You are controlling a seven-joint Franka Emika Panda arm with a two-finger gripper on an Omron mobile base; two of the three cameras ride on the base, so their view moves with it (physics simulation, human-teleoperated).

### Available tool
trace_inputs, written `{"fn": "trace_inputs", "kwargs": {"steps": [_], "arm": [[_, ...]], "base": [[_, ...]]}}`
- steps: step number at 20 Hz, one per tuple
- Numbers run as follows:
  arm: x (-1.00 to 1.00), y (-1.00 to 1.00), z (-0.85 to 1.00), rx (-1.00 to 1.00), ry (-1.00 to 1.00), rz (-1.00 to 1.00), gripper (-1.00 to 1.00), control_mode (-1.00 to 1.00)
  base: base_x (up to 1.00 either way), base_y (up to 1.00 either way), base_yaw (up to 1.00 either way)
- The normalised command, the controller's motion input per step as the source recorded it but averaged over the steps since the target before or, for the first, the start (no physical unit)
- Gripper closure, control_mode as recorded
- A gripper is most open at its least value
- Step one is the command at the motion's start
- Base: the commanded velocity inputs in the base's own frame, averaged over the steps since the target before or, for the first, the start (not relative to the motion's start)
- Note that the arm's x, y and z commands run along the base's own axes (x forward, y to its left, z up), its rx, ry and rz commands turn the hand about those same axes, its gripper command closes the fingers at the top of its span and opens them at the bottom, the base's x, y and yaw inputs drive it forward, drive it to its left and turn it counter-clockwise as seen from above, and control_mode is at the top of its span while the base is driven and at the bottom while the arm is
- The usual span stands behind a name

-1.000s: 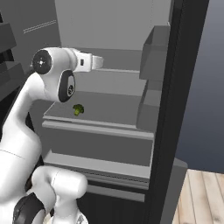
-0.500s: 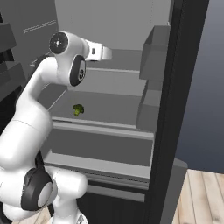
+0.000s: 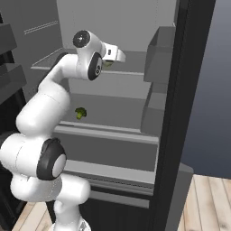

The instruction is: Move the broccoli and brussel sprout from the second highest shelf to the top shelf to make space. Then, place the pitcher from the counter on the cleared second highest shelf.

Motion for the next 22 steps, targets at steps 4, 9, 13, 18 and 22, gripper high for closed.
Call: {"fn": "trace_inputs", "kwargs": {"steps": [4, 9, 13, 18, 22], "arm": [[0.88, -0.34, 0.0, 0.0, 0.06, 0.0, 1.0, -1.0], [0.82, -0.23, -0.16, 0.0, 0.03, 0.0, 1.0, -1.0], [0.75, -0.02, -0.45, 0.0, 0.0, 0.01, 1.0, -1.0], [0.69, 0.0, -0.49, 0.0, 0.0, 0.02, -1.0, -1.0], [0.47, 0.0, -0.07, 0.0, -0.05, 0.0, -1.0, -1.0]], "base": [[0.0, 0.0, 0.0], [0.0, 0.0, 0.0], [0.0, 0.0, 0.0], [0.0, 0.0, 0.0], [0.0, 0.0, 0.0]]}}
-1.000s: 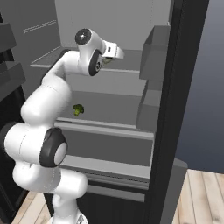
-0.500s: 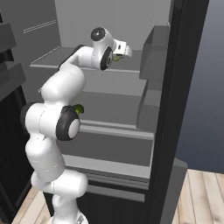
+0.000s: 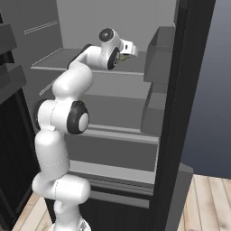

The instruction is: Move the broccoli and brussel sprout from the second highest shelf to the top shelf to make space. Then, place the pitcher from the counter on the cleared second highest shelf.

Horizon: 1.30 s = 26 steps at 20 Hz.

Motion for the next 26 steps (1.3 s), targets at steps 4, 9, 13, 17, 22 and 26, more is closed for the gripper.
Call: {"fn": "trace_inputs", "kwargs": {"steps": [4, 9, 13, 17, 22, 26], "arm": [[0.06, 0.01, 0.0, 0.0, -0.03, 0.02, -1.0, -1.0], [-0.25, 0.07, 0.02, -0.03, 0.0, 0.02, -1.0, -1.0], [-0.72, 0.13, 0.19, -0.07, 0.0, 0.0, -1.0, -1.0], [-0.96, 0.19, 0.33, -0.1, 0.0, 0.0, -1.0, -1.0], [-1.0, 0.36, 0.07, -0.13, -0.06, 0.0, -1.0, -1.0], [-1.0, 0.43, -0.09, -0.1, -0.15, 0.0, -1.0, -1.0]], "base": [[0.0, 0.0, 0.0], [0.0, 0.0, 0.0], [0.0, 0.0, 0.0], [0.0, 0.0, 0.0], [0.0, 0.0, 0.0], [0.0, 0.0, 0.0]]}}
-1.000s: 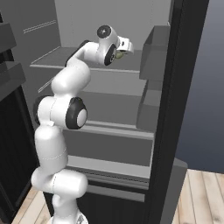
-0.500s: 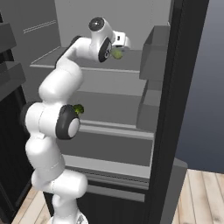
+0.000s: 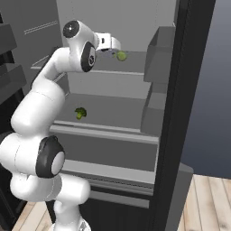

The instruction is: Move the broccoli and brussel sprout from the second highest shelf to the top shelf to make space. Then, place the pitcher from the counter on the cleared second highest shelf.

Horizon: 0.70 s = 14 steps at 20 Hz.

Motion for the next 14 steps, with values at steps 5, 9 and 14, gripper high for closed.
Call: {"fn": "trace_inputs", "kwargs": {"steps": [5, 9, 14], "arm": [[-1.0, 0.41, -0.41, -0.04, -0.07, 0.0, -1.0, -1.0], [-1.0, 0.25, -0.51, 0.0, 0.0, 0.02, -1.0, -1.0], [-1.0, 0.18, -0.52, 0.05, 0.02, 0.07, -1.0, -1.0]], "base": [[0.0, 0.0, 0.0], [0.0, 0.0, 0.0], [0.0, 0.0, 0.0]]}}
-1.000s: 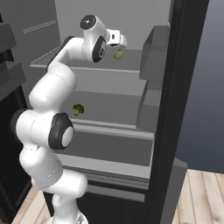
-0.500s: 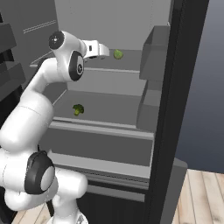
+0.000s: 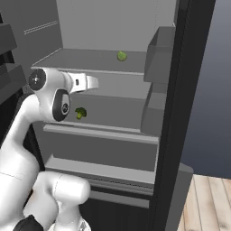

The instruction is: Move the broccoli and brussel sprout from the second highest shelf to the top shelf to make space. Then, place the pitcher from the counter on the cleared second highest shelf.

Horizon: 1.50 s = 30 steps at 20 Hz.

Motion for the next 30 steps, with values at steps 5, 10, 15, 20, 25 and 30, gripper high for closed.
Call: {"fn": "trace_inputs", "kwargs": {"steps": [5, 10, 15, 20, 25, 30], "arm": [[-0.84, 0.33, -0.49, 0.09, 0.12, 0.14, -1.0, -1.0], [-0.59, 0.43, -0.35, 0.1, 0.14, 0.13, -1.0, -1.0], [-0.33, 0.54, -0.34, 0.06, 0.1, 0.08, -1.0, -1.0], [0.13, 0.21, -0.12, 0.0, 0.1, 0.0, -1.0, -1.0], [0.28, -0.07, -0.03, 0.0, 0.08, -0.01, -1.0, -1.0], [0.28, -0.09, -0.28, 0.0, 0.0, 0.0, -1.0, -1.0]], "base": [[0.0, 0.0, 0.0], [0.0, 0.0, 0.0], [0.0, 0.0, 0.0], [0.0, 0.0, 0.0], [0.0, 0.0, 0.0], [0.0, 0.0, 0.0]]}}
